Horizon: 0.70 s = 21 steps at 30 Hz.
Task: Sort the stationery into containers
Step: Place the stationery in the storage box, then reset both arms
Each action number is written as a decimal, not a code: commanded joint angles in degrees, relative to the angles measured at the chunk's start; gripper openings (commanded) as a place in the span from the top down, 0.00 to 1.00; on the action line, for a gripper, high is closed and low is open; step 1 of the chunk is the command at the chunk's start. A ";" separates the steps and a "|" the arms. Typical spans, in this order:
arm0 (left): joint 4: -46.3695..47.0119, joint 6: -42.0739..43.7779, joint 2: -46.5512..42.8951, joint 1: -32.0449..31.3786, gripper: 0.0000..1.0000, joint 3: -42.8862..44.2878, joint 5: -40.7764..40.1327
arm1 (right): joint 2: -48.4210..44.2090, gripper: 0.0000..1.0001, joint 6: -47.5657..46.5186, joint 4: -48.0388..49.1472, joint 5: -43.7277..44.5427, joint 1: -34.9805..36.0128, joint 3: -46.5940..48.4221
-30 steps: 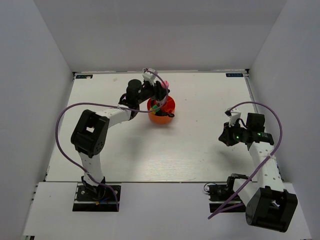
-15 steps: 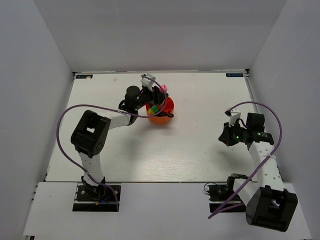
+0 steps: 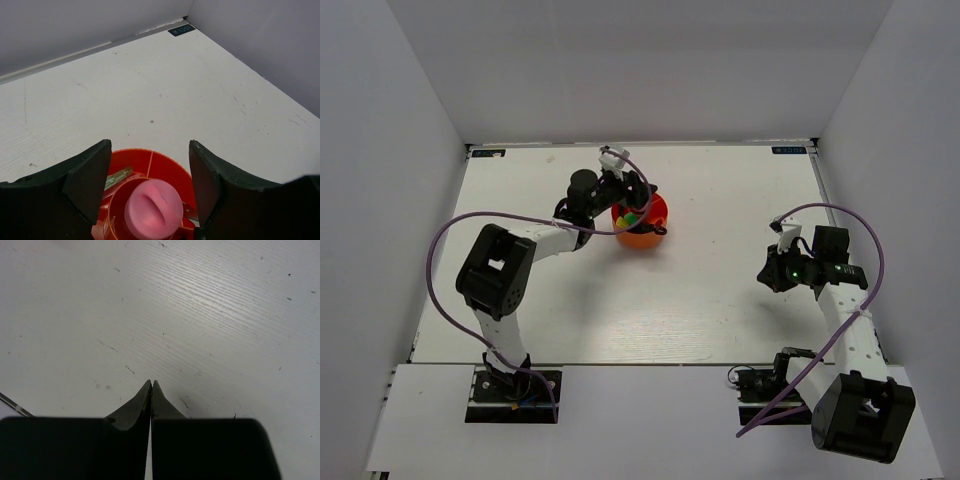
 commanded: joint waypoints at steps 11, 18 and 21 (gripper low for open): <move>-31.09 5.50 -18.90 -7.17 0.84 8.93 -1.93 | -0.78 0.10 0.87 0.36 0.19 -0.28 0.54; -66.45 5.33 -34.86 -10.44 0.00 4.86 -9.41 | -5.16 0.10 19.06 10.29 13.46 -0.19 -0.24; -72.43 5.15 -44.19 -10.17 0.00 -2.51 -13.45 | -6.66 0.10 20.57 12.59 15.58 -0.36 -1.92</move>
